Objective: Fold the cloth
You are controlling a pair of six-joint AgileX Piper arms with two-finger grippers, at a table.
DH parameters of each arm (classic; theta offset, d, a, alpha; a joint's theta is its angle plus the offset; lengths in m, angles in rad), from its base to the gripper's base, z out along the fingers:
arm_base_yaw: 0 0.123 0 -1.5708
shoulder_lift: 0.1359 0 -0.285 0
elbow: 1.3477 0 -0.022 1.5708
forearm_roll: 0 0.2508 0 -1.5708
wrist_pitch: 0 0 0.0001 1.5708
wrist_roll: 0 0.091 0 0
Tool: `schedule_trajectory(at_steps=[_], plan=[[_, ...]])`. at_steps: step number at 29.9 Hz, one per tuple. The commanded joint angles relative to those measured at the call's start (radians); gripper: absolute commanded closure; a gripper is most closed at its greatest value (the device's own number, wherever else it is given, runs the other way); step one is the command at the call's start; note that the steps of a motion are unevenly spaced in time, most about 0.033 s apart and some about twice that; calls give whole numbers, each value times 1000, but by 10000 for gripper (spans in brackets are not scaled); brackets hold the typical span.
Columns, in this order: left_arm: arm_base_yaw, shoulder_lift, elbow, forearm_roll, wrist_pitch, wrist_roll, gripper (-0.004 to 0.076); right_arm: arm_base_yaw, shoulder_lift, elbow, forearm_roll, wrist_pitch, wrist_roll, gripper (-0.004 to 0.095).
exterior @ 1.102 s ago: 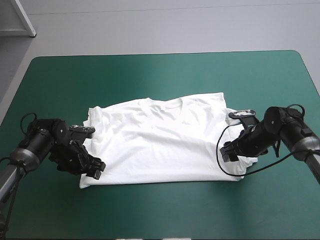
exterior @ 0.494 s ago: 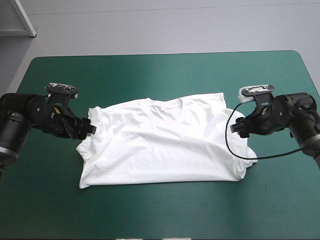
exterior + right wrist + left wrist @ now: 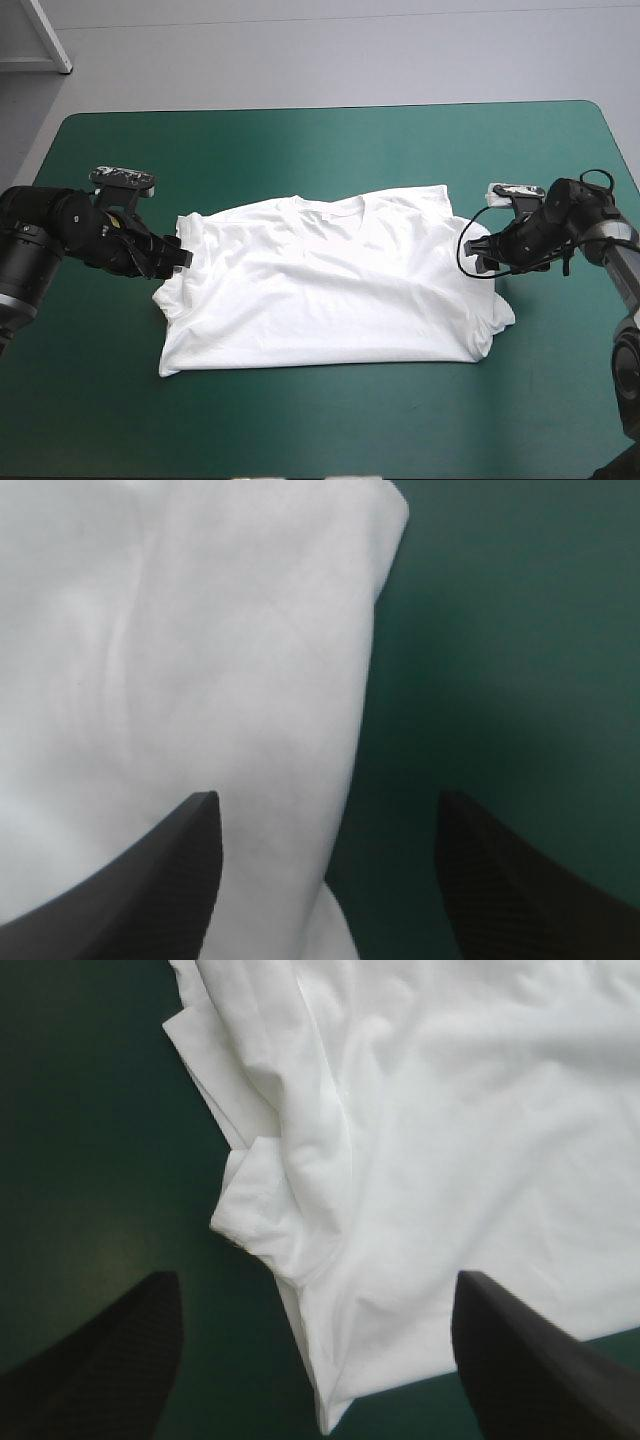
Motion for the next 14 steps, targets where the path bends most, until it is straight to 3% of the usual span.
schedule_trajectory(at_steps=[1,5,12,14], plan=[[-3,-27,-31,-12,43,-15,176,-11,0,-29,36,-35,-26,364],[-3,-27,-31,-12,43,-15,176,-11,14,-29,67,-55,-36,496],[-3,-27,-31,-12,43,-15,176,-11,14,-29,93,-87,-54,901],[-3,-27,-31,-12,43,-15,176,-11,14,-29,88,-97,-54,925]])
